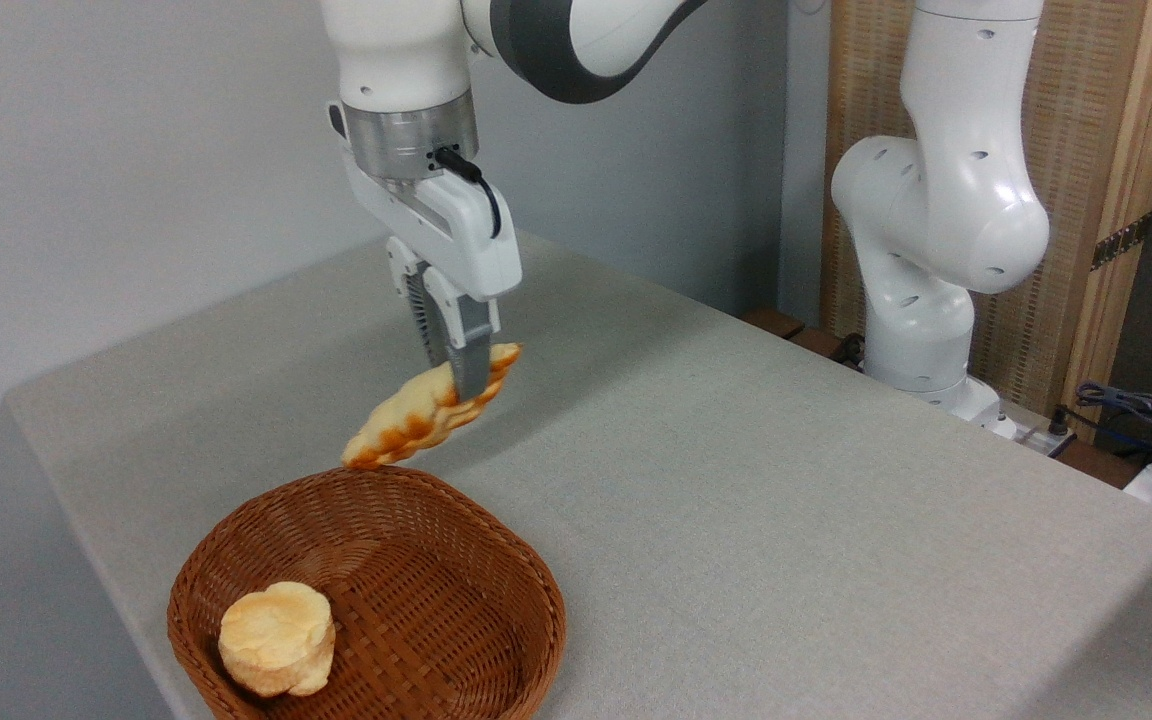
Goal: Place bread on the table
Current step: 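Lift the roll out of the basket and lower it onto the table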
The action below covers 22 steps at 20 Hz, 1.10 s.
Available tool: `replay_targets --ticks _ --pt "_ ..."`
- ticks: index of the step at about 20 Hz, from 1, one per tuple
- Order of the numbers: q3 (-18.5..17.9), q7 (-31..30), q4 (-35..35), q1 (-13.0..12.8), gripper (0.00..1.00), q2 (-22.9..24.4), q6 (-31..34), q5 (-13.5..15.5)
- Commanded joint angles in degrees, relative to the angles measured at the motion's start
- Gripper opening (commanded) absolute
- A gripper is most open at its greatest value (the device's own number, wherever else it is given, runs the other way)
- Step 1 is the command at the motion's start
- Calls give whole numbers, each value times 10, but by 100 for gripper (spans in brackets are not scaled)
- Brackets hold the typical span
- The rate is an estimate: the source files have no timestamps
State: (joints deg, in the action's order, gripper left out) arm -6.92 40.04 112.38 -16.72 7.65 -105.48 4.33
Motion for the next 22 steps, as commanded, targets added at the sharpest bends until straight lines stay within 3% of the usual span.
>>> replay_targets --ticks 1,6,7,9,10,18,22 --pt "0 6 8 -4 35 5 55 14" --pt "0 23 23 -31 37 -2 79 14" --pt "0 24 23 -31 47 -4 79 14" --pt "0 23 23 -37 90 -13 79 14" --pt "0 23 22 -39 99 -14 77 13" --pt "-1 24 18 -39 100 -21 77 6" --pt "-21 24 -29 -30 100 -13 78 5"
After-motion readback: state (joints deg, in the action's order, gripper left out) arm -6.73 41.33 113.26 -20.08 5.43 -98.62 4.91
